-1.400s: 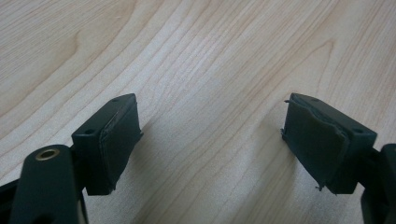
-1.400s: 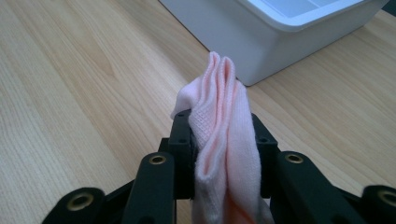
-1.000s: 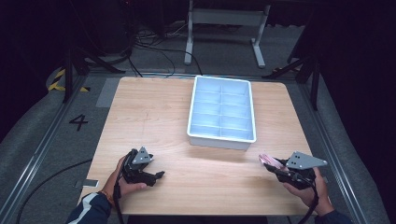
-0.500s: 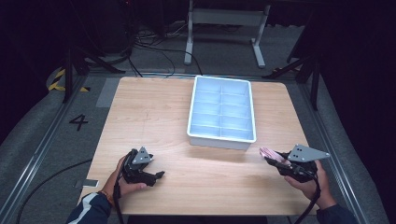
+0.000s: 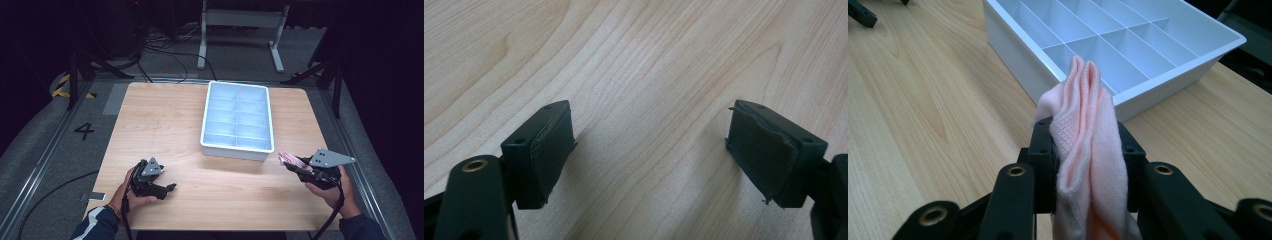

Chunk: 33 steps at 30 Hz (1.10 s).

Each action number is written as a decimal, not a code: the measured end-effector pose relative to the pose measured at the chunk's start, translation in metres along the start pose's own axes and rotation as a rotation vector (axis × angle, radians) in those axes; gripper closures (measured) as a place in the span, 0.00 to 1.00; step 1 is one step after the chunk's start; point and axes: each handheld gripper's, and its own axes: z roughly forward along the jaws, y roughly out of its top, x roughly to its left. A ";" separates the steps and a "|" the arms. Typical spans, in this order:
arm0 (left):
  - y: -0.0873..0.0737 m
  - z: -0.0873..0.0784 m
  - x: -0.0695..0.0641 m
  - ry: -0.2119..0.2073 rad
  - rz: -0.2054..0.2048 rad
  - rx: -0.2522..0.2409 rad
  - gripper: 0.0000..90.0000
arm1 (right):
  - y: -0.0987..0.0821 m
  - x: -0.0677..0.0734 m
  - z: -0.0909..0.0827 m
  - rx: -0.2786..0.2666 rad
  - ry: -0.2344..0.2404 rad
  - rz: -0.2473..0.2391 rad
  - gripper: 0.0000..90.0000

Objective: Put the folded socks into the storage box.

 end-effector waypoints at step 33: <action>0.000 0.000 0.000 0.003 0.001 -0.003 0.21 | 0.045 -0.012 0.010 -0.007 0.014 -0.058 0.77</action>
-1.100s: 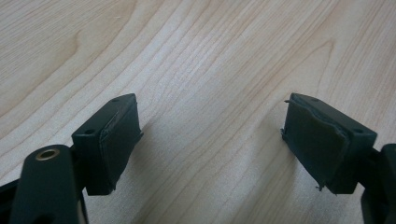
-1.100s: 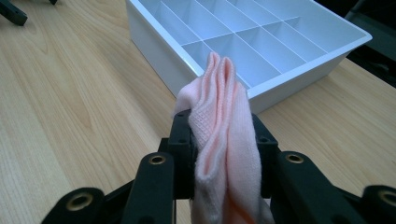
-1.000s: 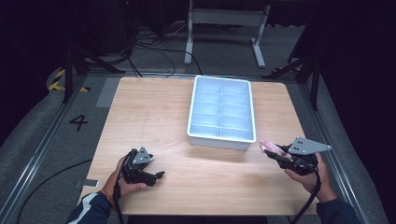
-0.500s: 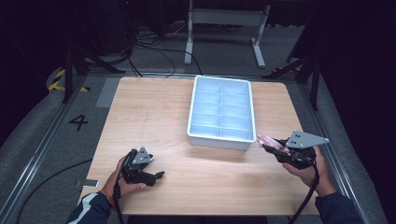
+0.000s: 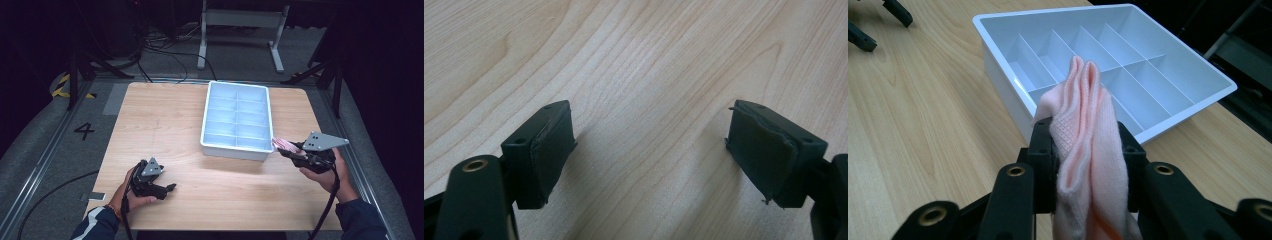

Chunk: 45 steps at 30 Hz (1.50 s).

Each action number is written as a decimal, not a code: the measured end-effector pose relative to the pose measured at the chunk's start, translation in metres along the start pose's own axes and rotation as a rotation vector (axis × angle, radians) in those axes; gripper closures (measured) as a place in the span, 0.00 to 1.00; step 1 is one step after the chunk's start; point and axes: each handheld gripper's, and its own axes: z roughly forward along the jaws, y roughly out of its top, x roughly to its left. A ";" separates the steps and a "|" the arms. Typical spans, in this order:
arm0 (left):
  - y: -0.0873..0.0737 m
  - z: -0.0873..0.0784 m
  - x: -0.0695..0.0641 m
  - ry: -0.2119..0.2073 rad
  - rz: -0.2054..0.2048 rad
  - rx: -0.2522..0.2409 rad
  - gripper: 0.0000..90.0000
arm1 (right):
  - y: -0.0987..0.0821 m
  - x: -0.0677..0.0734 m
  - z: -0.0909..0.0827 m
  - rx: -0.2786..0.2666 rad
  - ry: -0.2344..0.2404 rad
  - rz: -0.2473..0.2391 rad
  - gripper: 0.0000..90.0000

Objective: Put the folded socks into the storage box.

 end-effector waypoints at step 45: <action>0.000 0.000 0.000 0.001 -0.001 0.001 0.21 | 0.051 -0.015 0.075 0.117 0.101 -0.095 0.77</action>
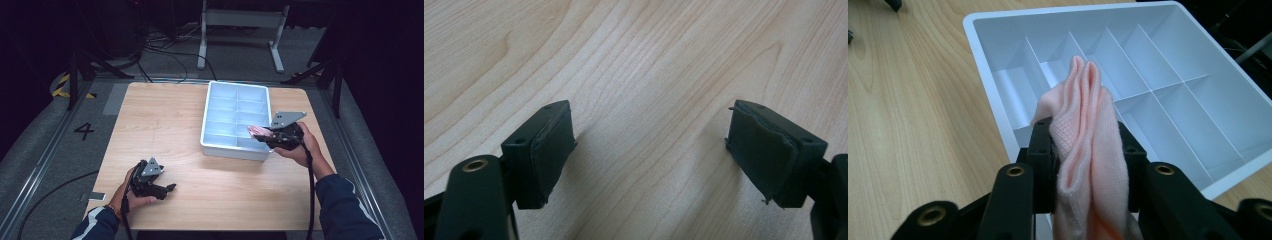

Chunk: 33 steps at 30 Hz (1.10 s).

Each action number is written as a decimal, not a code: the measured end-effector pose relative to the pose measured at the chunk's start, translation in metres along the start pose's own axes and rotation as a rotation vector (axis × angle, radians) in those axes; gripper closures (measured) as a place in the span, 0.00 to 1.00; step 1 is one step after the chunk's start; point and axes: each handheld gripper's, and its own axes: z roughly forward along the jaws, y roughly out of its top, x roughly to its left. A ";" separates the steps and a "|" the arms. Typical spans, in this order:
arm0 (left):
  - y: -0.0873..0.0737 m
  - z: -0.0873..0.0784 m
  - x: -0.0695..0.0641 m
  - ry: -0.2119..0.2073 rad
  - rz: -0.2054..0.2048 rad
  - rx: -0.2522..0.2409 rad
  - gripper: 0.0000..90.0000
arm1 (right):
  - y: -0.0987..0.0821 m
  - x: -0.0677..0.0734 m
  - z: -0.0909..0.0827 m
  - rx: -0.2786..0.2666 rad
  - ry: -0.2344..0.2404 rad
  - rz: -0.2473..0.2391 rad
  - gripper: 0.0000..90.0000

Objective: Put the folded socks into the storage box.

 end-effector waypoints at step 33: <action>0.000 -0.001 0.000 -0.004 0.008 0.004 0.21 | -0.007 -0.032 0.064 0.169 0.019 0.035 0.76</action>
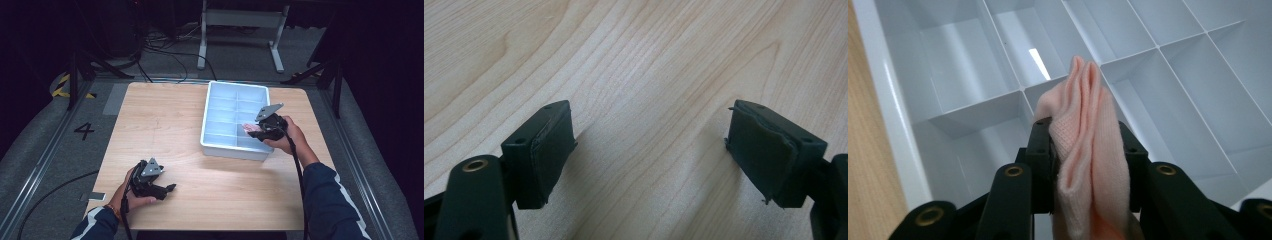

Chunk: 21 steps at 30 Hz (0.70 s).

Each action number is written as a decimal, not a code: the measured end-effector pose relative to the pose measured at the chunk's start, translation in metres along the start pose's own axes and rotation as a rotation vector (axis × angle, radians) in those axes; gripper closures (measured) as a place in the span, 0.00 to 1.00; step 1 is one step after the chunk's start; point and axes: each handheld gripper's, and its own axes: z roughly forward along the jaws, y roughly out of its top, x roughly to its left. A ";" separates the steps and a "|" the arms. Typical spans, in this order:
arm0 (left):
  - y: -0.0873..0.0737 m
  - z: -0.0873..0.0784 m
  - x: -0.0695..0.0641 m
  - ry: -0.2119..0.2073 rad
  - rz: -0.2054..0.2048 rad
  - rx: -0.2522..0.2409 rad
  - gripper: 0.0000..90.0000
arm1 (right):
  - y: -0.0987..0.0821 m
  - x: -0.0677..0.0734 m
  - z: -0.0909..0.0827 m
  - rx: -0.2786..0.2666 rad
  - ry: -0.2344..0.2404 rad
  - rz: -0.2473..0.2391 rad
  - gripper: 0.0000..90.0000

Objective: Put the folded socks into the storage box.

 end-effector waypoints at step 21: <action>0.000 0.000 0.000 0.000 0.000 -0.001 0.21 | -0.001 -0.009 0.020 0.057 0.046 0.015 0.73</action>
